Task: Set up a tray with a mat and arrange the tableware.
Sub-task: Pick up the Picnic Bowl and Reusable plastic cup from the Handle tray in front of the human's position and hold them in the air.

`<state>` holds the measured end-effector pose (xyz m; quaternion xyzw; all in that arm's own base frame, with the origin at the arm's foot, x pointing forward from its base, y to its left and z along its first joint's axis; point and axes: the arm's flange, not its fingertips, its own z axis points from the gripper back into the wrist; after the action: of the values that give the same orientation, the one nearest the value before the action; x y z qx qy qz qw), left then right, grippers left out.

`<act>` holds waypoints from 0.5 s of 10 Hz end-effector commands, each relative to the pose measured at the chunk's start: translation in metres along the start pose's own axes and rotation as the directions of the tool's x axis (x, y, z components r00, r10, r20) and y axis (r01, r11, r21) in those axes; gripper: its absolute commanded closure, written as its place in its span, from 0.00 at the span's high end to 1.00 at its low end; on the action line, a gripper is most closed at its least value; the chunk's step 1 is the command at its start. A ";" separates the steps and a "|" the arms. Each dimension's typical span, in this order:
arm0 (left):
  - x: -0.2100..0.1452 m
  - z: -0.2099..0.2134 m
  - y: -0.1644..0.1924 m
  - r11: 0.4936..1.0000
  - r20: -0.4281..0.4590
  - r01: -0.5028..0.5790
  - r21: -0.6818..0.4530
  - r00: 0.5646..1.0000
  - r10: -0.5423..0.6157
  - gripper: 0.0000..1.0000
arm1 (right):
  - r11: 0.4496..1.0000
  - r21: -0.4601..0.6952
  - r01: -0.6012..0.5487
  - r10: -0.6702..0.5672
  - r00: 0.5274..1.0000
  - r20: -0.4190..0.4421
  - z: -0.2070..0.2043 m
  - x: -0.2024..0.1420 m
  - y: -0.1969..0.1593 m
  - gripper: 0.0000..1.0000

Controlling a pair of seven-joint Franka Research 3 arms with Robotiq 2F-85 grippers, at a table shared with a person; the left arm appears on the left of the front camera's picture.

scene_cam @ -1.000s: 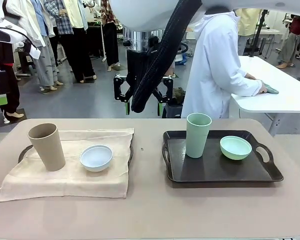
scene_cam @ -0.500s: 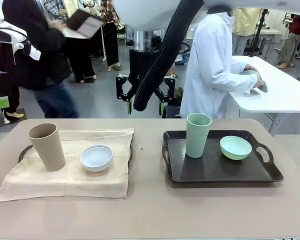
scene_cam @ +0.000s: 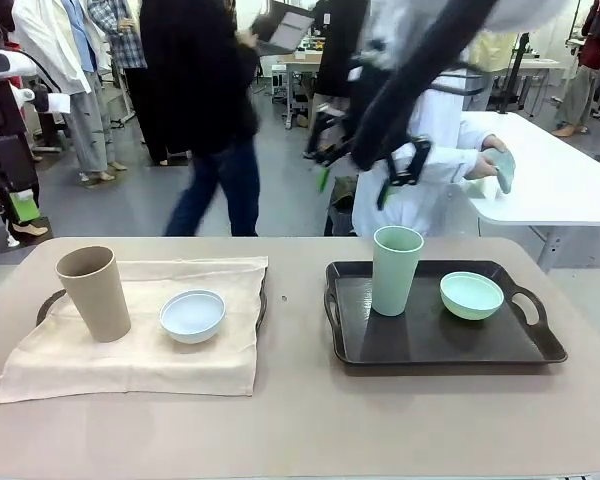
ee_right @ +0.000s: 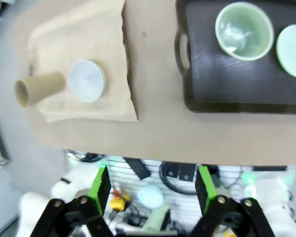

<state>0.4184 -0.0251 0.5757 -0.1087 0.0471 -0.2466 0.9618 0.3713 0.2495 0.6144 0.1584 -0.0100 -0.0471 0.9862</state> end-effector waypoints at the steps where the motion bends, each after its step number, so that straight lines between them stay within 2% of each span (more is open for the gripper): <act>1: 0.001 0.010 0.011 0.993 0.088 -0.036 -0.113 0.995 0.047 1.00 | 0.989 0.142 0.041 -0.041 0.999 -0.004 0.013 -0.009 -0.060 0.89; 3: -0.002 0.012 0.034 0.968 0.143 -0.056 -0.243 0.985 0.093 1.00 | 0.966 0.243 0.084 -0.089 0.996 0.007 0.030 -0.008 -0.114 0.89; 5: -0.015 0.009 0.064 0.929 0.176 -0.172 -0.328 0.955 0.239 1.00 | 0.941 0.329 0.082 -0.097 0.995 0.029 0.041 -0.011 -0.170 0.89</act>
<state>0.4320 0.0291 0.5729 -0.2554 0.0061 -0.1522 0.9548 0.3515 0.0924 0.6121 0.2937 -0.0311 -0.1053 0.9496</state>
